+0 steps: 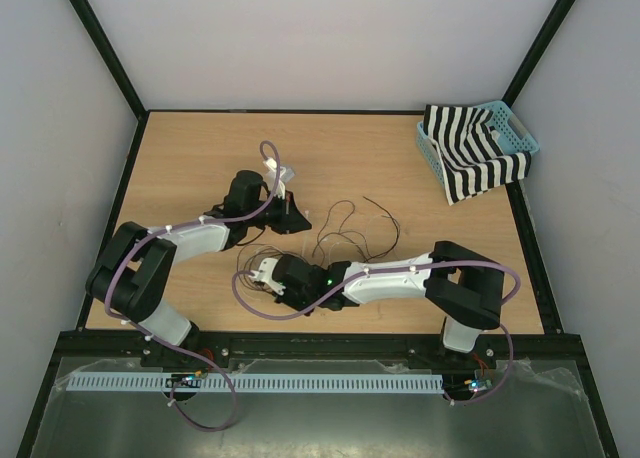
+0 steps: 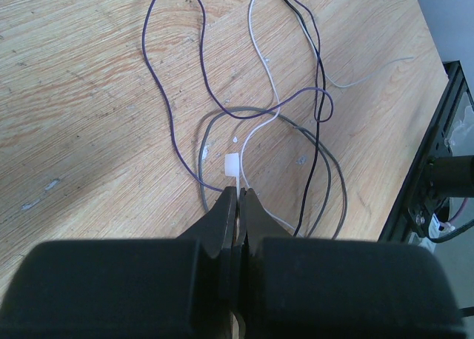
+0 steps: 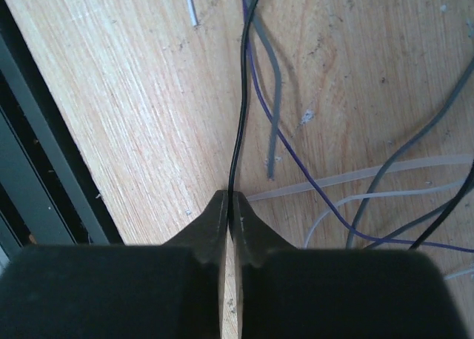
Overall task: Zip-tie the wires
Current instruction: Tie the cable at the center of the board.
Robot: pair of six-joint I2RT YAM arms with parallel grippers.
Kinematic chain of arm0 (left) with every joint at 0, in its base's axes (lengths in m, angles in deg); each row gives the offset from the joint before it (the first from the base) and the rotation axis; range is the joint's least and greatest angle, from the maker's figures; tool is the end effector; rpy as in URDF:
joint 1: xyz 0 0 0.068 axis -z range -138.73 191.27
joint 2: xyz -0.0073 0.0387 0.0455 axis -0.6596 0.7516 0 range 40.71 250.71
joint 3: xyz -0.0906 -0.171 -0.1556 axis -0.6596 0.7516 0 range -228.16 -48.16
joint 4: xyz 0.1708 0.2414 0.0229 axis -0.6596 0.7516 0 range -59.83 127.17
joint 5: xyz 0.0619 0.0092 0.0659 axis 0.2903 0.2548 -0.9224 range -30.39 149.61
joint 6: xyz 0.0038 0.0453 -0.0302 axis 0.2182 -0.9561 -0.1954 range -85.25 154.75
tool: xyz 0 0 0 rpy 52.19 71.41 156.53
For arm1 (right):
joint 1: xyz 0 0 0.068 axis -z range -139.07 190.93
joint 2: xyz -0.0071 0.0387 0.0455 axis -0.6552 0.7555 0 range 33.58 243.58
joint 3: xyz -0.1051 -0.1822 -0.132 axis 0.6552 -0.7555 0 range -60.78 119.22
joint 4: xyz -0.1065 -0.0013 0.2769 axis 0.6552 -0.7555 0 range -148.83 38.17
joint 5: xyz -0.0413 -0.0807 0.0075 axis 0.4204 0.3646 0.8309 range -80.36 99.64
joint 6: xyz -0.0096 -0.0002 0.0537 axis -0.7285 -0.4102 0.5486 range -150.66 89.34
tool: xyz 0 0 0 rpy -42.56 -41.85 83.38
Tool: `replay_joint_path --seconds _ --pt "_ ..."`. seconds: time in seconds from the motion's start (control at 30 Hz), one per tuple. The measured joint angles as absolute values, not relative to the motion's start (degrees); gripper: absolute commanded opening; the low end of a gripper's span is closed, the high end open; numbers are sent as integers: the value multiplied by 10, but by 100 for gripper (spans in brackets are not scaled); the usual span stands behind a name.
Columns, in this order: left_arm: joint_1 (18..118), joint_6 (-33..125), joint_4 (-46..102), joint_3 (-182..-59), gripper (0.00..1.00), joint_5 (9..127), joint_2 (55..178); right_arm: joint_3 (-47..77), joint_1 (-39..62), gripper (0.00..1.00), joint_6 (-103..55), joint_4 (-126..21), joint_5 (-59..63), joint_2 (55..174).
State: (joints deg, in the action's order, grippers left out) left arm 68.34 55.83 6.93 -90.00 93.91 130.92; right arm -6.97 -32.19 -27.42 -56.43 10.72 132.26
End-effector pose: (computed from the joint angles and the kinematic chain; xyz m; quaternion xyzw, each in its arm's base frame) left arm 0.3001 -0.1765 0.1368 0.2000 0.7971 -0.4363 0.3664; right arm 0.1081 0.3541 0.1088 -0.5346 0.7709 0.2071 0.2777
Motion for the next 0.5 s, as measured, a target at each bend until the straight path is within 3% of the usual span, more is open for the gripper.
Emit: replay_joint_path --seconds 0.23,0.5 --pt "683 563 69 -902 0 939 1312 -52 -322 0 -272 -578 80 1332" --pt "684 572 65 -902 0 942 1316 -25 -322 0 -271 -551 72 1347"
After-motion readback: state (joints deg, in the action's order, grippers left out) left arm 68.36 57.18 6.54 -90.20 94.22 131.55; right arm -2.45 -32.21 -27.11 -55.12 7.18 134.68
